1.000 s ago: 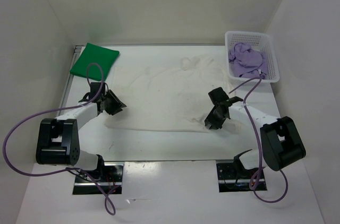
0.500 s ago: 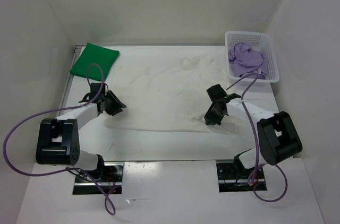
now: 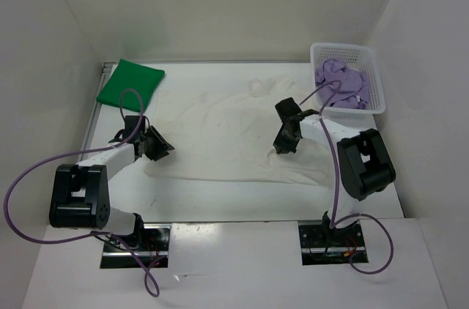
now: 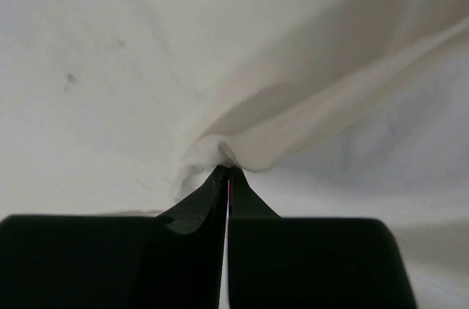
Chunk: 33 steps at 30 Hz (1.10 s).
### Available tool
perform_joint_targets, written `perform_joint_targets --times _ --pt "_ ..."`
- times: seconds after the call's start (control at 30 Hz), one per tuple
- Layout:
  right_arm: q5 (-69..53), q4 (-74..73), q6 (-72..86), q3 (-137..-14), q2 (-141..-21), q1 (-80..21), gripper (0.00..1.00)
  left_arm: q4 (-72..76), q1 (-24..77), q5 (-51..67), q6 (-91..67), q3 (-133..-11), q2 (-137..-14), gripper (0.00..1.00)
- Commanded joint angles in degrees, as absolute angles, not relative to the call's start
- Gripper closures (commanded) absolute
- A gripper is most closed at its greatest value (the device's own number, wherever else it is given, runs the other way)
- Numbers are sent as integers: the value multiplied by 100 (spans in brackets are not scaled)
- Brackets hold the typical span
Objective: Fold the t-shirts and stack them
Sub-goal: Fold the flattened tshirt in 1/3 of the way
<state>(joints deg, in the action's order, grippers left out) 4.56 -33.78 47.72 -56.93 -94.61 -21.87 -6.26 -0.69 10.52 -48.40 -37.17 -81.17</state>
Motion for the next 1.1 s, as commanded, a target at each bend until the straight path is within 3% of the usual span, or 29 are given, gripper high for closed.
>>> perform_joint_targets --times 0.0,0.07,0.3,0.5,0.53,0.6,0.63,0.7,1.07 --pt "738 -3146 4500 -6344 -9939 -2224 100 -545 -105 1020 -4896 -3700 -7893 60" --pt "800 -3146 4447 -6590 -10098 -2224 89 -598 -105 1020 -4896 -3752 -7823 60" --pt "458 -2909 4447 -6838 -9924 -2224 77 -896 -105 1019 -4711 -3963 -7392 60" --pt "325 -3032 4447 -6067 -8896 -2224 56 -1388 772 949 -4324 -4262 -7339 60" --pt "151 -3032 4447 -5943 -8808 -2224 56 -1389 947 949 -4324 -4263 -7339 60" --pt "-25 -3032 4499 -5479 -8657 -2224 73 -1450 1483 949 -4271 -4324 -7532 61" --pt "-26 -2945 4552 -5336 -8588 -2224 86 -1450 1651 949 -4271 -4376 -7611 63" --pt "-26 -2822 4553 -5230 -8709 -2224 94 -1398 2054 949 -4324 -4377 -7883 64" --pt "-281 -2373 4184 -6732 -10414 -2276 98 -967 1943 1265 -4684 -3965 -8446 68"
